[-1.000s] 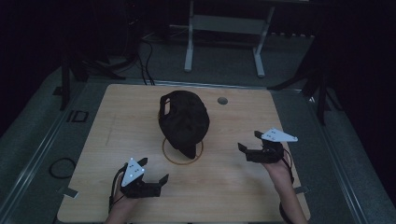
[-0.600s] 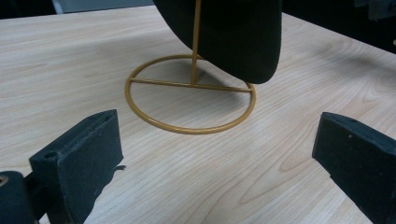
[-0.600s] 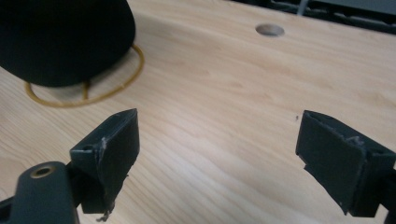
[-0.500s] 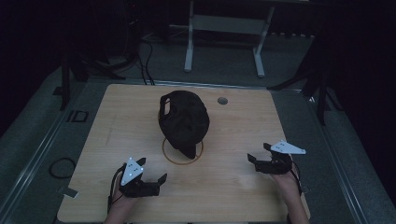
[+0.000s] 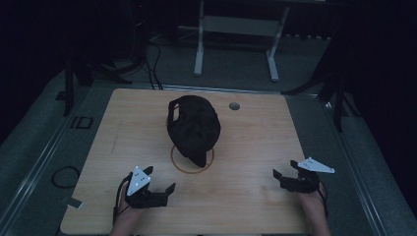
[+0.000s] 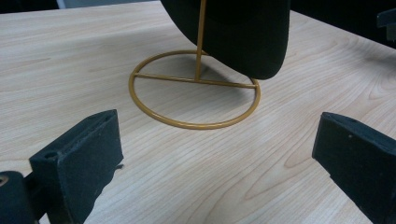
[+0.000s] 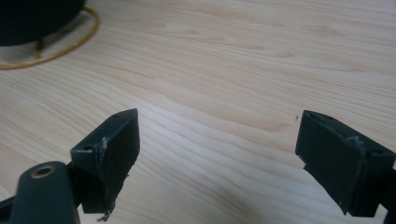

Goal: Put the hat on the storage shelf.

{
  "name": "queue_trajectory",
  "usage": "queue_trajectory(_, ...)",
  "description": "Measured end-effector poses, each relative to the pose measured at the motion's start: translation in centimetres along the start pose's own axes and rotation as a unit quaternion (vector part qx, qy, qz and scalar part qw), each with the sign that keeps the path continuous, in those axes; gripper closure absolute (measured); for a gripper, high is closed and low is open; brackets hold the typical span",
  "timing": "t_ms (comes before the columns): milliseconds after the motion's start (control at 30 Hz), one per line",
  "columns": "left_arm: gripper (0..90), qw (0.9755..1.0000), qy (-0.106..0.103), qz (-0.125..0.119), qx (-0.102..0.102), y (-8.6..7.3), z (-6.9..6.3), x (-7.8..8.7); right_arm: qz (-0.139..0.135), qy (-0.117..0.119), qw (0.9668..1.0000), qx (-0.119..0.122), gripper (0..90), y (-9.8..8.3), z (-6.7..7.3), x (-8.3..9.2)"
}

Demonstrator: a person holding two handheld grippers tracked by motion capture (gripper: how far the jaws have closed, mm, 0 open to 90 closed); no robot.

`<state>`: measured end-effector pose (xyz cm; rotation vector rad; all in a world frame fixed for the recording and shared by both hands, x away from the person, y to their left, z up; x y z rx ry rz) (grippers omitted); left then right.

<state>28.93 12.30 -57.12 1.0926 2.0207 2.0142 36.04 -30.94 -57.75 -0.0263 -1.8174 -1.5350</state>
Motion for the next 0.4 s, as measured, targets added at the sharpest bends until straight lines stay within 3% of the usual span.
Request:
queue_trajectory(167, 2.1, 1.0, 0.001, 0.0, 0.0, -0.08, -0.11, -0.07, -0.007, -0.012, 0.9998, -0.017, 13.7, -0.49, -0.8, 0.57)
queue_trajectory(400, 2.1, 1.0, 0.0, -0.002, -0.001, -0.06, -0.13, -0.03, -0.006, -0.013, 0.9997, -0.017, 13.7, -0.52, -0.77, 0.44)
Point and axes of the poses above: each handheld gripper's, and its own axes: x roughly backward along the jaws, y roughly out of its top, z roughly to its left, the point moved 8 cm from there along -x, roughly forward along the jaws, and after that the axes turned 3 degrees about x, right-handed, at the moved point
